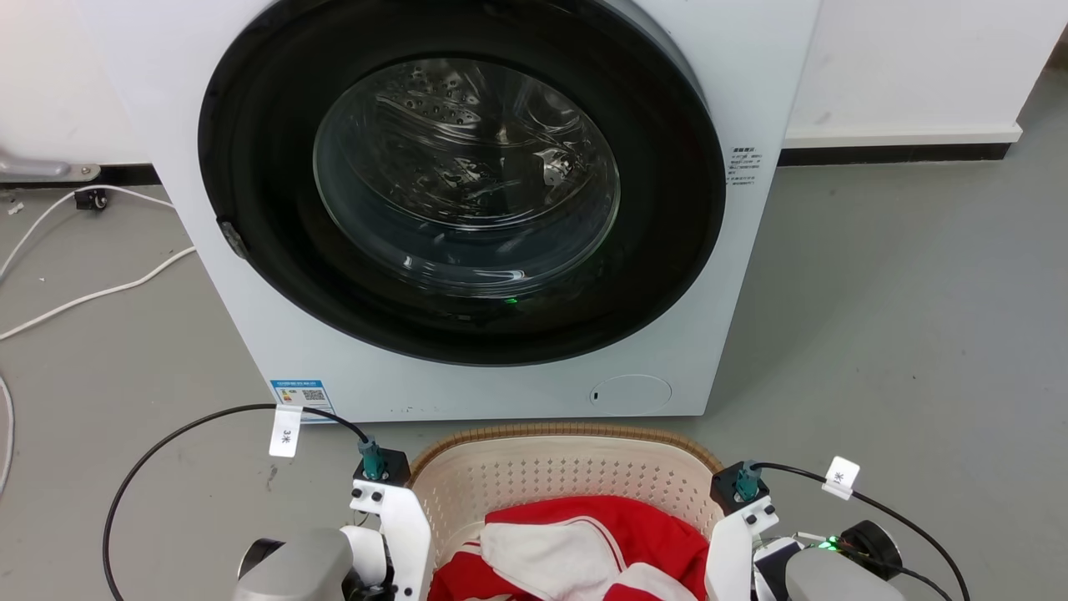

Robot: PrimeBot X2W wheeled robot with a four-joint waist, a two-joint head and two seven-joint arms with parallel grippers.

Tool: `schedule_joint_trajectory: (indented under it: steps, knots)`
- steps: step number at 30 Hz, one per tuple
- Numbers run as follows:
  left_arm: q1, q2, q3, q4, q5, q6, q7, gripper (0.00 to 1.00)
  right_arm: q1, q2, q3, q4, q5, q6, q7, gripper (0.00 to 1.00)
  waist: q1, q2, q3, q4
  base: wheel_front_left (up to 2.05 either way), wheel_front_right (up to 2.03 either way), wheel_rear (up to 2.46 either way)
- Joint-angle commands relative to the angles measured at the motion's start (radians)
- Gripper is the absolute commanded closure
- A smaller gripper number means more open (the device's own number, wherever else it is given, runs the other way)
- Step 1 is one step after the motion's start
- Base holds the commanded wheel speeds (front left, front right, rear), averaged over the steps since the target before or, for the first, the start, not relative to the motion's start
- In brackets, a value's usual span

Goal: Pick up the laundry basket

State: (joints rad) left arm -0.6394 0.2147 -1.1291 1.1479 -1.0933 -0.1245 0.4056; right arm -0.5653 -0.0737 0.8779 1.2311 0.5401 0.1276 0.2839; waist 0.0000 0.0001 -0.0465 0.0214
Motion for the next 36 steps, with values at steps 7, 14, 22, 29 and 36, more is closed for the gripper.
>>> schedule_joint_trajectory:
  steps: [7,14,22,29,36]
  knots:
    - [-0.021,0.001,-0.025,-0.001,-0.014,-0.009,-0.024,1.00,-0.009,-0.008,0.066,0.001,0.047,0.008,0.010,1.00,0.0000,-0.0001,-0.002,-0.005,0.00,0.00,0.00]
    - [-0.027,0.002,-0.042,0.001,-0.029,-0.009,-0.031,1.00,-0.013,-0.011,0.101,0.006,0.082,0.008,0.005,1.00,0.0000,-0.0001,0.000,-0.008,0.00,0.00,0.00]
    - [-0.031,0.007,-0.064,0.004,-0.046,-0.009,-0.039,1.00,-0.019,-0.013,0.139,0.014,0.123,0.009,-0.001,1.00,0.0000,-0.0001,0.002,-0.012,0.00,0.00,0.00]
    - [-0.033,0.010,-0.080,0.005,-0.058,-0.009,-0.045,1.00,-0.023,-0.012,0.170,0.018,0.153,0.009,-0.004,1.00,0.0000,-0.0001,0.002,-0.014,0.00,0.00,0.00]
    - [-0.035,0.012,-0.093,0.008,-0.069,-0.009,-0.050,1.00,-0.027,-0.011,0.197,0.022,0.180,0.009,-0.008,1.00,0.0000,-0.0001,0.003,-0.014,0.00,0.00,0.00]
